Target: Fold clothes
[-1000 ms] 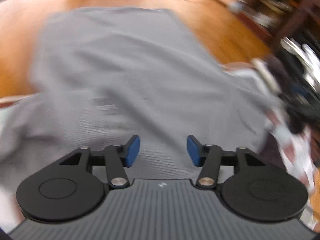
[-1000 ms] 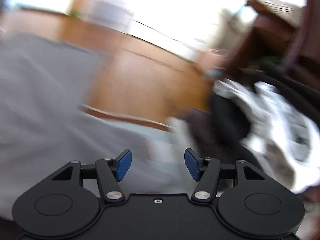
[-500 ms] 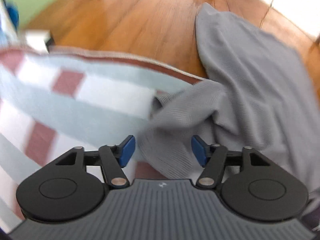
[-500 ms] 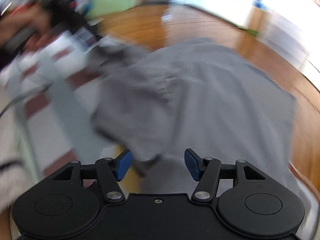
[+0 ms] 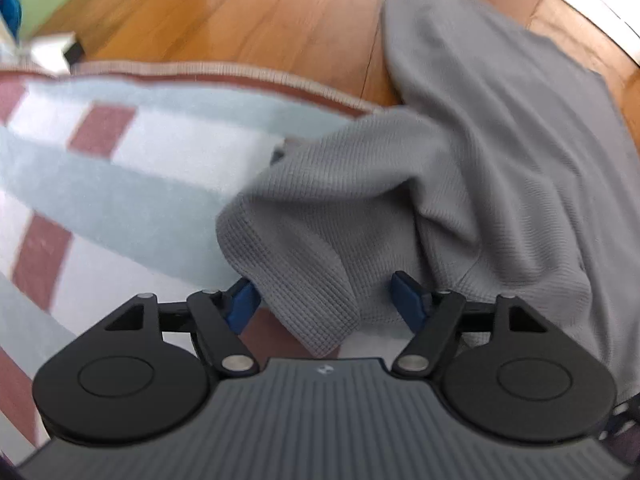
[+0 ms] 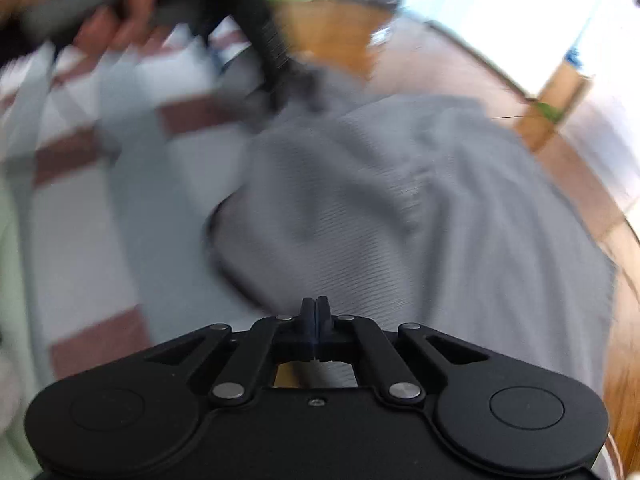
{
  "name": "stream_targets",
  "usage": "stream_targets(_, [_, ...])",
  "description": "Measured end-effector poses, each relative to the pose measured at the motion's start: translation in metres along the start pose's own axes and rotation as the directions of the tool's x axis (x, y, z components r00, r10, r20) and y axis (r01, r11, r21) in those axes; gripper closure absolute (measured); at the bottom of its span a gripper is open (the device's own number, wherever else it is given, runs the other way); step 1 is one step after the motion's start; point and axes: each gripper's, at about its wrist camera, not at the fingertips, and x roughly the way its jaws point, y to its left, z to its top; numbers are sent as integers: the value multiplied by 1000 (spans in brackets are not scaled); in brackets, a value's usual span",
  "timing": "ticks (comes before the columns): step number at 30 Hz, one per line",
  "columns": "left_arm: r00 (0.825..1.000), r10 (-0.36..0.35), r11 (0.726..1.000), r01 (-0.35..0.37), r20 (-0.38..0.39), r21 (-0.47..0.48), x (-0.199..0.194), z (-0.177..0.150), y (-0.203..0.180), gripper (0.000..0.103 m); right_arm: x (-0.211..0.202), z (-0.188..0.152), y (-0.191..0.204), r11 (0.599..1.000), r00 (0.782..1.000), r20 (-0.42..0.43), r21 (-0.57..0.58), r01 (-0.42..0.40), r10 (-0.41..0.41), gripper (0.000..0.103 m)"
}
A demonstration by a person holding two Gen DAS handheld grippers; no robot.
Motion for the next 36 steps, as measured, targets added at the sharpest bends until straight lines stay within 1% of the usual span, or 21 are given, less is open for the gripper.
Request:
stream_targets(2, [1000, -7, 1000, 7, 23, -11, -4, 2, 2, 33, -11, 2, -25, 993, 996, 28, 93, 77, -80, 103])
stream_targets(4, [999, -14, 1000, 15, 49, -20, -7, 3, 5, 48, -21, 3, -54, 969, 985, 30, 186, 160, -169, 103])
stream_targets(5, [998, -17, 1000, 19, 61, -25, -9, 4, 6, 86, -24, 2, -68, 958, 982, 2, 222, 182, -187, 103])
stream_targets(6, [997, -20, 999, 22, 74, -30, -11, 5, 7, 99, -27, 0, -81, 946, 980, -22, 256, 197, -198, 103])
stream_targets(7, [996, -23, 999, 26, 87, -34, -13, 6, 9, 99, -31, -1, -87, 945, 984, -24, 278, 175, -175, 102])
stream_targets(8, [991, -23, 999, 27, 133, -29, -23, 7, 8, 100, -35, -2, -89, 948, 993, -15, 299, 113, -114, 100])
stream_targets(10, [970, -10, 999, 18, 243, -30, -48, 10, 11, 100, -40, -4, -88, 938, 1000, 4, 346, -23, 23, 92])
stream_targets(11, [952, 4, 999, 9, 305, -39, -63, 10, 15, 100, -41, -5, -84, 923, 995, 15, 372, -96, 98, 88])
stream_targets(12, [931, 18, 999, 0, 365, -48, -79, 11, 19, 100, -39, -6, -79, 899, 984, 27, 403, -171, 175, 76])
stream_targets(13, [904, 70, 997, -44, 421, -69, -88, 9, 25, 100, -36, -7, -72, 871, 969, 37, 431, -235, 244, 65])
stream_targets(14, [872, 124, 992, -89, 474, -94, -98, 7, 31, 99, -32, -7, -65, 843, 952, 42, 456, -287, 302, 62])
stream_targets(16, [790, 229, 973, -173, 569, -151, -117, 2, 43, 99, -20, -7, -49, 807, 922, 24, 476, -350, 386, 53])
stream_targets(18, [741, 303, 952, -258, 600, -163, -123, -2, 46, 99, -9, -7, -36, 796, 900, -16, 475, -376, 435, 52])
stream_targets(19, [744, 298, 955, -237, 599, -181, -123, -1, 51, 99, -6, -7, -31, 806, 903, -35, 467, -363, 427, 51])
stream_targets(21, [768, 293, 953, -189, 570, -237, -120, 3, 63, 99, -5, -10, -28, 821, 911, -61, 460, -337, 408, 51])
stream_targets(23, [784, 327, 941, -220, 528, -256, -116, 2, 65, 98, -8, -15, -33, 829, 925, -68, 472, -300, 374, 51])
stream_targets(26, [802, 377, 921, -270, 463, -281, -111, 2, 68, 87, -16, -24, -51, 828, 950, -59, 510, -234, 305, 51])
stream_targets(28, [812, 388, 913, -274, 435, -302, -111, 0, 72, 67, -27, -35, -65, 821, 965, -42, 535, -198, 260, 51])
stream_targets(30, [823, 375, 912, -244, 427, -329, -114, -2, 78, 28, -38, -43, -75, 814, 972, -21, 552, -183, 232, 52])
stream_targets(34, [843, 346, 905, -184, 413, -383, -119, -6, 91, 24, -51, -45, -76, 851, 975, 20, 485, -201, 219, 52])
stream_targets(36, [892, 197, 940, -54, 407, -337, -116, -8, 88, 24, -49, -43, -74, 827, 954, 59, 485, -284, 293, 52])
